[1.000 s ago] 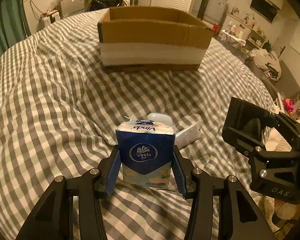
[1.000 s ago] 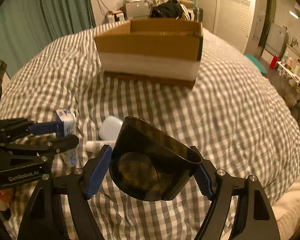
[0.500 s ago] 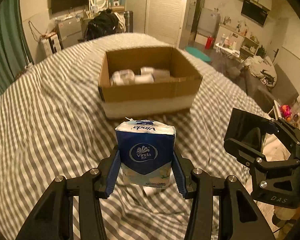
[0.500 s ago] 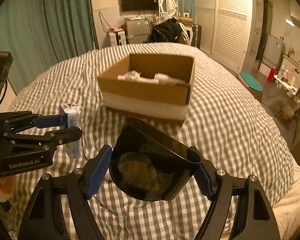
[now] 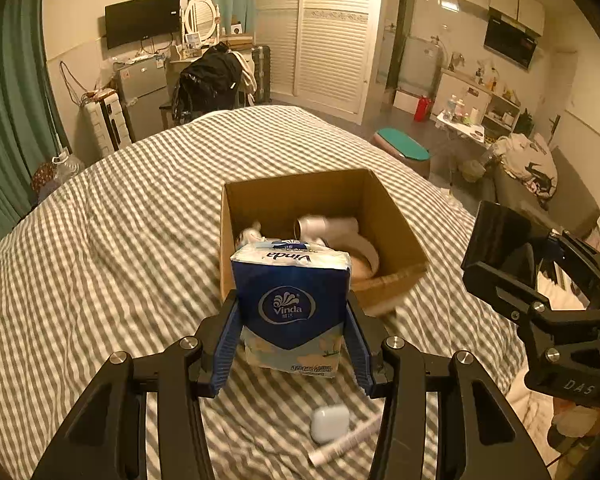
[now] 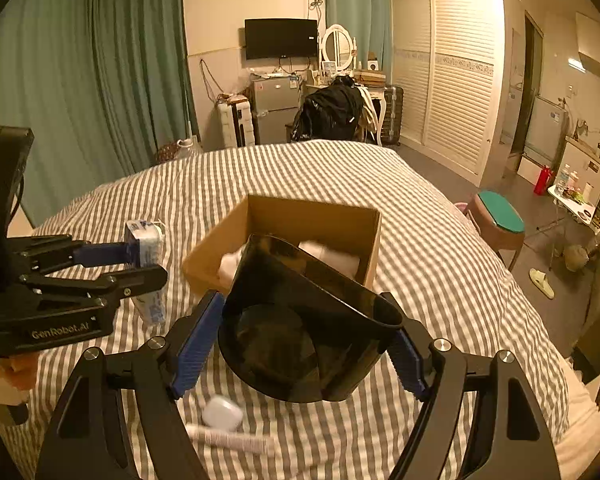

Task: Organize objects
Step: 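Carry tissue pack and black cup into the box and release them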

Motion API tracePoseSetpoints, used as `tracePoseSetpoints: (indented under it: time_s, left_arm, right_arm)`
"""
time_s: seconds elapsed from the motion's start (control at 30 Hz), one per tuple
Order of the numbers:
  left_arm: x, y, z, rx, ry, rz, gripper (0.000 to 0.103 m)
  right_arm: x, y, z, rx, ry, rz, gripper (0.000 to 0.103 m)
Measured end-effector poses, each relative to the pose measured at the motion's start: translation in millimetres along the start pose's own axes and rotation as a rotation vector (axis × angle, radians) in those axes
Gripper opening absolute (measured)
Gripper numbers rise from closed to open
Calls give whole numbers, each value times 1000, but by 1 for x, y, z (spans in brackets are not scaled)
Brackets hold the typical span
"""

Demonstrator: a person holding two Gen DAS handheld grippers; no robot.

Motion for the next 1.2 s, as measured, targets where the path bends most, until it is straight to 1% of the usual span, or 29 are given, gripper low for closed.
tracePoseSetpoints:
  time_s: [0.13,0.33,0.4,0.63,0.77,0.87,1.0,1.1,1.2]
  left_arm:
    - [24,-21,-8,0,8,-6,49]
    - [54,-58,-21,-29,26,-13,49]
    - [61,-72,-25,-35,28,-21,49]
    - [77,-118,-36,-53,39,-51,49]
    - [78,-136,-39,-66,30,-60,49]
    - [79,-144,-41,-80,24,-66,49]
    - [79,-151,-43,-77,31,-74,49]
    - [78,-150,-44,-80,43,-78,52]
    - [77,-144,-42,-75,46,-82,55]
  right_arm:
    - [27,-20,4,15,-13,4,77]
    - [60,-66,18,28,-56,-1,77]
    - [68,-85,24,35,-75,-16,77]
    - [64,-141,31,32,-79,-100,77]
    - [60,-162,35,10,-74,-120,77]
    - [60,-174,38,13,-74,-129,77]
    - [56,-180,36,-7,-47,-137,77]
    - [56,-176,33,6,-37,-129,78]
    - [57,-167,35,5,-56,-114,83]
Point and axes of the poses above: each gripper's, at about its wrist camera, not at the fingertips, and y roughly against the way its jaws point, z to its right, x to its top, the point moved 4 cm from there along -y, roughly the way its jaws point, and after that the axes turned 7 degrees about -z, right-handed, at the moved point
